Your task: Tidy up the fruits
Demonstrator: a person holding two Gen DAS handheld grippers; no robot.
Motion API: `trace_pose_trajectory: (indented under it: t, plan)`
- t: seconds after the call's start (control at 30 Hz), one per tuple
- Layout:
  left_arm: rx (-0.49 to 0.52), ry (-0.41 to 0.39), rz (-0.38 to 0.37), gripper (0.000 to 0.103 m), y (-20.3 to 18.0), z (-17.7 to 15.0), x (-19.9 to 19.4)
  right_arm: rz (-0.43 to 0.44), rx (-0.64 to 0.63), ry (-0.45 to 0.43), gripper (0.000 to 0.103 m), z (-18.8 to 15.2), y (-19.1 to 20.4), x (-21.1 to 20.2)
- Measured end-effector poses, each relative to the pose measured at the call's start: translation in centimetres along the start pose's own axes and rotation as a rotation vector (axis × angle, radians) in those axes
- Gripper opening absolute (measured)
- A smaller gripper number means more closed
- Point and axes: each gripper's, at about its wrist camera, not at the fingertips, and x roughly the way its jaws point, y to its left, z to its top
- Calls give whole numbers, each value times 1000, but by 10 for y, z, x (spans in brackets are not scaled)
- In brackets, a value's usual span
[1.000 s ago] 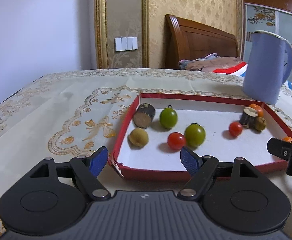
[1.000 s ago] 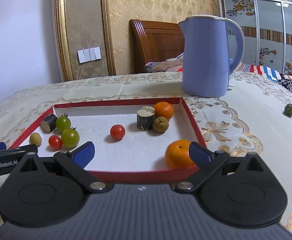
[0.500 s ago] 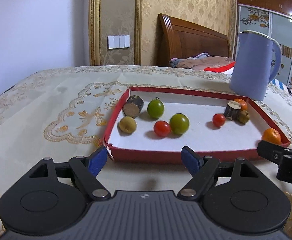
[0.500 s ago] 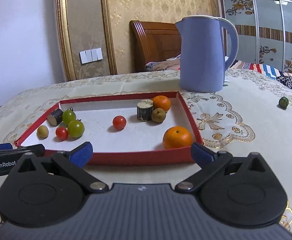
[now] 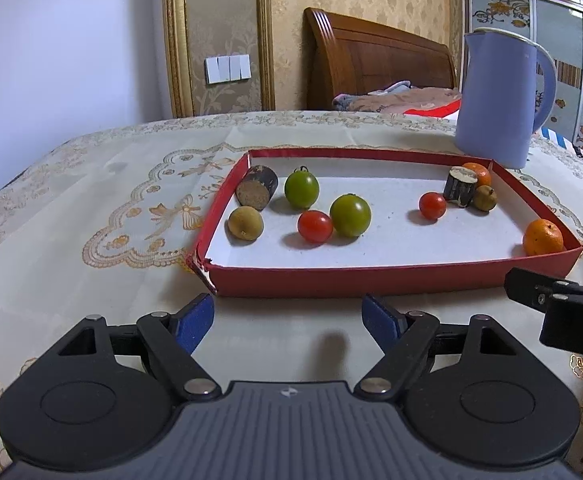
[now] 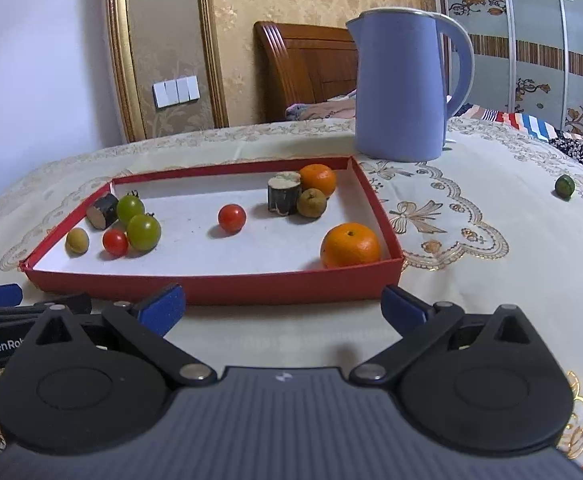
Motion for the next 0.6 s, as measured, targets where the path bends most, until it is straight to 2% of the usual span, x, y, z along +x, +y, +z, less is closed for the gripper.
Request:
trace_pose_trajectory:
  t: [0.23, 0.37, 0.6]
  plan:
    - [27, -2, 25, 81, -1, 0, 1, -13, -12, 34, 103, 0, 2, 7]
    - [24, 23, 7, 81, 0, 0, 4, -2, -7, 49, 103, -1, 1, 9]
    - [26, 14, 21, 81, -1, -1, 3, 10, -4, 57, 103, -1, 0, 11]
